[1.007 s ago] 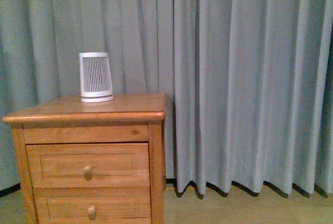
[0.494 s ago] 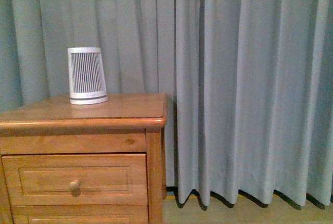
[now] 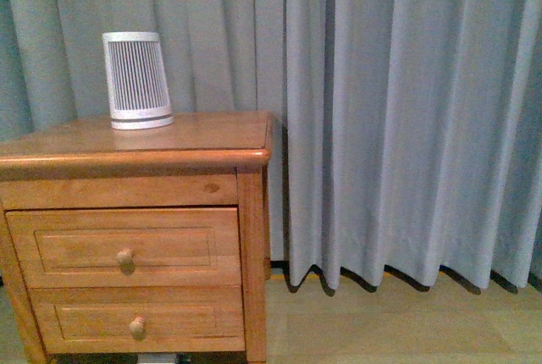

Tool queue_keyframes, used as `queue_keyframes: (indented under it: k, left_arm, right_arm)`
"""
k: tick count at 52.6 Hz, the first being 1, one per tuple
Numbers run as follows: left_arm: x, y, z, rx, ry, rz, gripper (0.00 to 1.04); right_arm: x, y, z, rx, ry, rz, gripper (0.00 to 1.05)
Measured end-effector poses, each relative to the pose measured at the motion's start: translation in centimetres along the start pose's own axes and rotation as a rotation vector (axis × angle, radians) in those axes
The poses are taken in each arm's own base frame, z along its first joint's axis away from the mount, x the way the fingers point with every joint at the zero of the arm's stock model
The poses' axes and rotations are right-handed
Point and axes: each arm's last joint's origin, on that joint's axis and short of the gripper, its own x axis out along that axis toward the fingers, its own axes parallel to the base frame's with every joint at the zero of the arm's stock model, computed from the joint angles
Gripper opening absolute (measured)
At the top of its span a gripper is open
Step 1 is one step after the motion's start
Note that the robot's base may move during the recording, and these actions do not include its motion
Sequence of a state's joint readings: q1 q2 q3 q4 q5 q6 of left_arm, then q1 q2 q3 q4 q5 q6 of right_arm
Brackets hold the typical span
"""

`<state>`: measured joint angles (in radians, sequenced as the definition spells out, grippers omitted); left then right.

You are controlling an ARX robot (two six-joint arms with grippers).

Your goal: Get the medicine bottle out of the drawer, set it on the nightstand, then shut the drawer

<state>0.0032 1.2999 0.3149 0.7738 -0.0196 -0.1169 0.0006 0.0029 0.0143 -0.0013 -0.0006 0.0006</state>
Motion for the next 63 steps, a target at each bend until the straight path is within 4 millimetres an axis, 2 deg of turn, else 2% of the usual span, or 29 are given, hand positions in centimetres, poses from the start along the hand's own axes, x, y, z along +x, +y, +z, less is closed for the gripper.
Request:
queue_keyframes:
  k: [5,18,27,33,43,63]
  left_arm:
    - [4.1,-0.8,0.1,0.003,0.01,-0.01,0.98]
    - [15.2,-4.0,-1.8,0.022,0.041,-0.102,0.98]
    - [21.8,-4.6,-4.6,0.044,0.051,-0.143,0.98]
    - [25.2,-4.3,-5.9,0.075,0.035,-0.141,0.98]
    - [28.4,-3.1,-6.8,0.128,0.018,-0.107,0.98]
    - [30.9,-1.7,-6.4,0.169,-0.004,-0.058,0.98]
  right_arm:
    - [0.0,0.0,0.0,0.0,0.0,0.0,0.98]
    - [0.0,0.0,0.0,0.0,0.0,0.0,0.98]
    - [0.0,0.0,0.0,0.0,0.0,0.0,0.98]
    - [0.0,0.0,0.0,0.0,0.0,0.0,0.98]
    - [0.0,0.0,0.0,0.0,0.0,0.0,0.98]
    - [0.0,0.0,0.0,0.0,0.0,0.0,0.98]
